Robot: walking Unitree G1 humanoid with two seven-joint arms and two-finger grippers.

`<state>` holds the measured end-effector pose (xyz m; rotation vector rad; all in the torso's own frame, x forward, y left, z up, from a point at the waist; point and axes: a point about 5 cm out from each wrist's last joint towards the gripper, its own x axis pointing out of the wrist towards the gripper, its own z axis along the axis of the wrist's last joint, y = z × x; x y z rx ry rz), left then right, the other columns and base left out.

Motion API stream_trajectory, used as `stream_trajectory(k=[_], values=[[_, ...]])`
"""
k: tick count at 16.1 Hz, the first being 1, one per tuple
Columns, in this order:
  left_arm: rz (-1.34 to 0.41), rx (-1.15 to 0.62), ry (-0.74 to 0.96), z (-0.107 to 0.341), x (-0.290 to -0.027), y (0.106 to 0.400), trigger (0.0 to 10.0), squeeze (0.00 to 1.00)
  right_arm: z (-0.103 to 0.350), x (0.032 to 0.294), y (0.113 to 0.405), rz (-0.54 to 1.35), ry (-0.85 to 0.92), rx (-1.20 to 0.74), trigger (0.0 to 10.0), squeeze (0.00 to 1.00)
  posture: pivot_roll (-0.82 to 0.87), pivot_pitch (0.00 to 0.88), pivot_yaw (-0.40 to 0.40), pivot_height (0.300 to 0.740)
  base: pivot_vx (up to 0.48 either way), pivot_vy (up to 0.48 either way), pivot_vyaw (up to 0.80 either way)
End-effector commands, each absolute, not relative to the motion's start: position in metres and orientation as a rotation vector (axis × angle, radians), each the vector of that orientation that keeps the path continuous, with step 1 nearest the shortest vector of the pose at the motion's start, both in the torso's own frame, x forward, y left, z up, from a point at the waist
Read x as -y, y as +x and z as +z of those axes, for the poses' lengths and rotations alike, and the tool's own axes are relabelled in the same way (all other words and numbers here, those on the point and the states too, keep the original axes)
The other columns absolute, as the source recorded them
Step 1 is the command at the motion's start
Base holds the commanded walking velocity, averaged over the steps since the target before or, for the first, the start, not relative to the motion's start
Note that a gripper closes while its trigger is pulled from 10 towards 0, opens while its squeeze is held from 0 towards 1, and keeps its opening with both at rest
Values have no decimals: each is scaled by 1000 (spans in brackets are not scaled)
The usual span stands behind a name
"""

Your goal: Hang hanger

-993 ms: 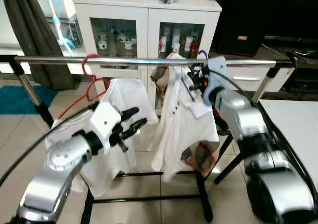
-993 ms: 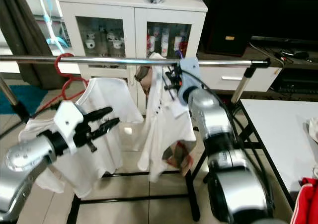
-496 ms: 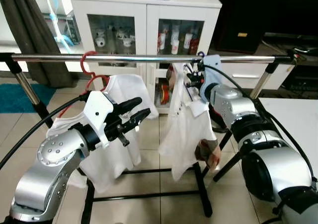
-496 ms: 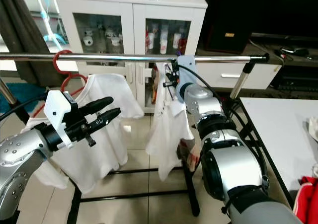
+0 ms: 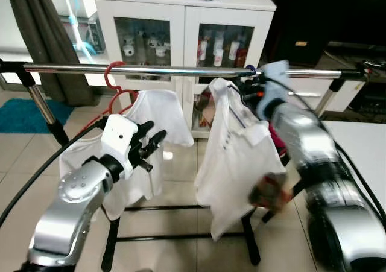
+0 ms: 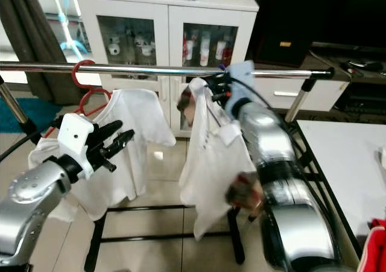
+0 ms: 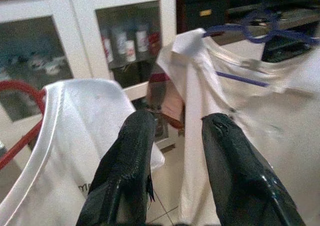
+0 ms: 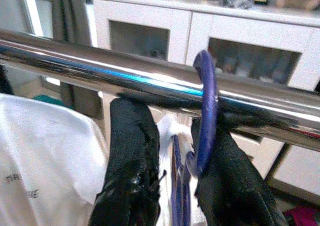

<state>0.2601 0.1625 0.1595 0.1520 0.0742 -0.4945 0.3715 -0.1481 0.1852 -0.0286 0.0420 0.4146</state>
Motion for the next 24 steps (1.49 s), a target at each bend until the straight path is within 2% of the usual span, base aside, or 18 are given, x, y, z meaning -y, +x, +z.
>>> stream_trajectory(k=[1,4,5,6,8,11,24], values=[[-463,-78,138,160,-162,261,10000,0,197,147,362,455,-19,0,10000,1000,-39,0,-14,740,0,0,0],[-421,-85,127,156,-161,258,10000,0,189,145,327,540,4,-2,10000,1000,-73,0,13,740,0,0,0],[-405,-83,131,155,-158,256,10000,0,171,142,299,549,75,-75,10000,1000,-79,0,20,740,0,0,0],[-380,-71,139,155,-158,255,10000,0,162,142,281,543,94,-99,10000,0,-79,0,20,740,0,0,0],[-308,-56,134,154,-164,248,10000,0,147,152,254,382,153,-84,10000,0,-86,0,25,740,0,0,0],[-275,-103,125,139,-170,236,10000,0,135,164,241,207,136,-138,10000,0,-89,0,23,740,0,0,0],[-273,-107,124,137,-171,234,10000,0,133,166,241,189,123,-148,10000,0,-89,0,23,740,0,0,0]])
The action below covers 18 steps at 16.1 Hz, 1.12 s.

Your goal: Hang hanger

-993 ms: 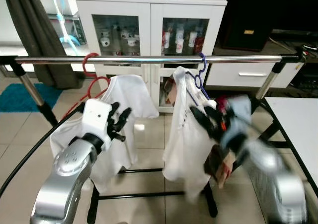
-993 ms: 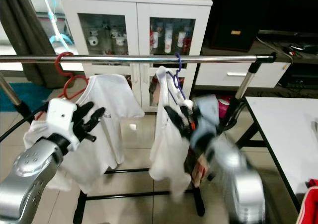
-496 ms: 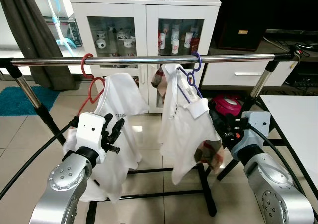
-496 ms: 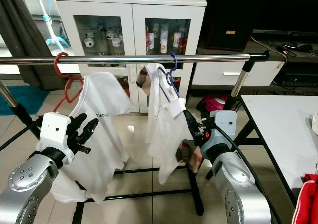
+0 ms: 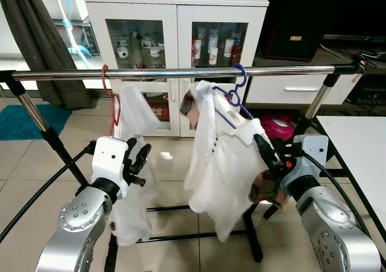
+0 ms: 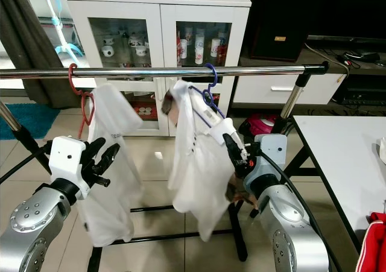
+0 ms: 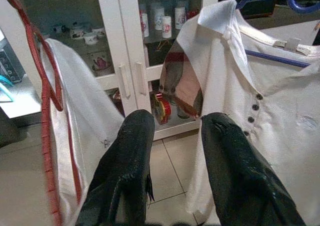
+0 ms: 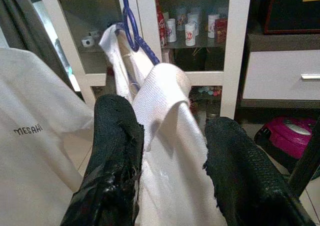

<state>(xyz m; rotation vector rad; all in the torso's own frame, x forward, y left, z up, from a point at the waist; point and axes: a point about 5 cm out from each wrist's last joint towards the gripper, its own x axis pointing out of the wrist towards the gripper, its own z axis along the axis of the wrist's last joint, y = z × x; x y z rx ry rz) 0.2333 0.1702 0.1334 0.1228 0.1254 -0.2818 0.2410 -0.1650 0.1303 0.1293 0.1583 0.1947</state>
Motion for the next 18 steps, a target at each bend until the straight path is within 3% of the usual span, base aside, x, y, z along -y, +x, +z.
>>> stream_trajectory(k=[1,4,6,18], values=[[-273,-107,124,137,-171,234,10000,0,133,166,241,189,123,-148,10000,0,-89,0,23,740,0,0,0],[-268,-109,112,133,-172,231,10000,0,128,168,240,170,128,-172,10000,0,-91,0,22,740,0,0,0],[-291,-147,86,123,-173,216,10000,0,119,170,245,120,153,-163,10000,0,-68,0,-30,740,0,0,0],[-235,-127,110,138,-183,221,10000,0,120,161,251,160,167,-178,10000,0,-24,0,-86,740,0,0,0]])
